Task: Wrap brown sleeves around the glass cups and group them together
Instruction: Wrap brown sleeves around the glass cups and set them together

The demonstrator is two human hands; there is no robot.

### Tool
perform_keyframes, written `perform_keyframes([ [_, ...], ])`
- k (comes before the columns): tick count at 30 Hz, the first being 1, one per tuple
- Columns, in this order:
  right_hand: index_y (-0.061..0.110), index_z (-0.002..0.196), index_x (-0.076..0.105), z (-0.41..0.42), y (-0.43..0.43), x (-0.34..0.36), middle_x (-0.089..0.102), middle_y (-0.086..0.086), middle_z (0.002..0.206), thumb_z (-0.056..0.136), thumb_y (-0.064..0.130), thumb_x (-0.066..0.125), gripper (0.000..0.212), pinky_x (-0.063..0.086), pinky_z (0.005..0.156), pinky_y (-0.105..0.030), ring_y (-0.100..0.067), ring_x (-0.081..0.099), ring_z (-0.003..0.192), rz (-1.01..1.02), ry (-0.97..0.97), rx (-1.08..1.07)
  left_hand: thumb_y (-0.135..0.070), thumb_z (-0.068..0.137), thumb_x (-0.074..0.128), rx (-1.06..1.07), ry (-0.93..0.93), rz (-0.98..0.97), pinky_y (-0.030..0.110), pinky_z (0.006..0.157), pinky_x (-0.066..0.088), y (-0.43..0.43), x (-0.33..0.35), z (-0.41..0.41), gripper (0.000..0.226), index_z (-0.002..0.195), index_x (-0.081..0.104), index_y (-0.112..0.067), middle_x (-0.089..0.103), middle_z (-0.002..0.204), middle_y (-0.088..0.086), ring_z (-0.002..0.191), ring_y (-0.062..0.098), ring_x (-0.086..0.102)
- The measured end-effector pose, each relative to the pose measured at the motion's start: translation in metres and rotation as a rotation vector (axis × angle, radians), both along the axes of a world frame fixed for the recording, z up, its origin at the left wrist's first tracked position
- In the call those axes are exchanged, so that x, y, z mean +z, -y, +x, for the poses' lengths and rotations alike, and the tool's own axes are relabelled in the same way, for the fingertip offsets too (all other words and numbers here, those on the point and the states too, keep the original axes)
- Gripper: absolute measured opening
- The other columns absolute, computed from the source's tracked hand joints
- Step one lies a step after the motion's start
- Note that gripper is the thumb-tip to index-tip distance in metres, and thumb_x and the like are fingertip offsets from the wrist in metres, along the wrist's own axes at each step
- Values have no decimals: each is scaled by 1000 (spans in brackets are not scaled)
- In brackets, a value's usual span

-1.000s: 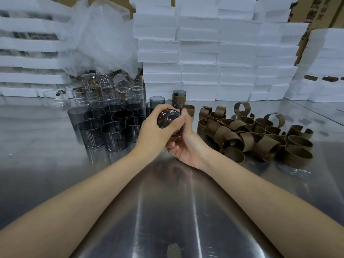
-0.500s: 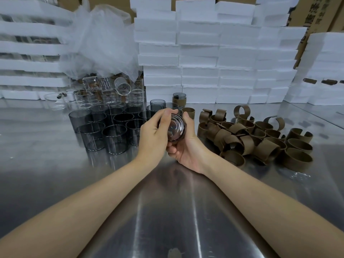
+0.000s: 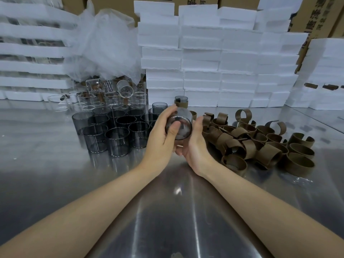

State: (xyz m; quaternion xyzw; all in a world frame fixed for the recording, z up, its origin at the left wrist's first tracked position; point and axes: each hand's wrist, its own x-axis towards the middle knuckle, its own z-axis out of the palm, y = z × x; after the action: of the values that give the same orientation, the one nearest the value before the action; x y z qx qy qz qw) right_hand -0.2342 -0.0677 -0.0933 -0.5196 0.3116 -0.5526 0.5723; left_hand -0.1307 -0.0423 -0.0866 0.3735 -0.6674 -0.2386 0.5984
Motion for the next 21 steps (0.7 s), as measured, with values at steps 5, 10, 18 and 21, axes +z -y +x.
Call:
perform_keyframes([
  [5, 22, 126, 37, 4, -2, -7, 66, 11, 91, 90, 23, 67, 47, 48, 47, -23, -8, 64, 70, -260, -181, -158, -9, 105, 36, 9, -108, 8, 29, 94, 53, 5, -4, 7, 39, 142, 49, -15, 61, 126, -11, 109, 4, 63],
  [10, 14, 122, 43, -2, -7, 1, 62, 2, 104, 78, 0, 74, 56, 56, 85, -39, -17, 66, 95, -290, -316, -366, 15, 90, 35, 83, 235, -318, 37, 118, 31, 4, -2, 7, 50, 132, 56, 0, 52, 142, 10, 136, 16, 44],
  [18, -4, 137, 43, 0, -2, -15, 54, 39, 94, 92, -12, 46, 47, 21, 93, 4, 34, 42, 88, -269, -147, -303, -28, 100, 21, 365, 940, -466, 50, 120, 18, -2, -3, -4, 55, 150, 33, -9, 23, 160, 5, 150, 30, 11],
  [21, 8, 116, 53, -1, -10, -8, 57, 16, 87, 100, 0, 39, 23, 48, 78, -10, 13, 59, 78, -491, -557, -387, -37, 100, 23, 447, 809, -315, 46, 114, 33, -4, -3, -2, 57, 151, 30, -12, 19, 162, 9, 147, 32, 23],
])
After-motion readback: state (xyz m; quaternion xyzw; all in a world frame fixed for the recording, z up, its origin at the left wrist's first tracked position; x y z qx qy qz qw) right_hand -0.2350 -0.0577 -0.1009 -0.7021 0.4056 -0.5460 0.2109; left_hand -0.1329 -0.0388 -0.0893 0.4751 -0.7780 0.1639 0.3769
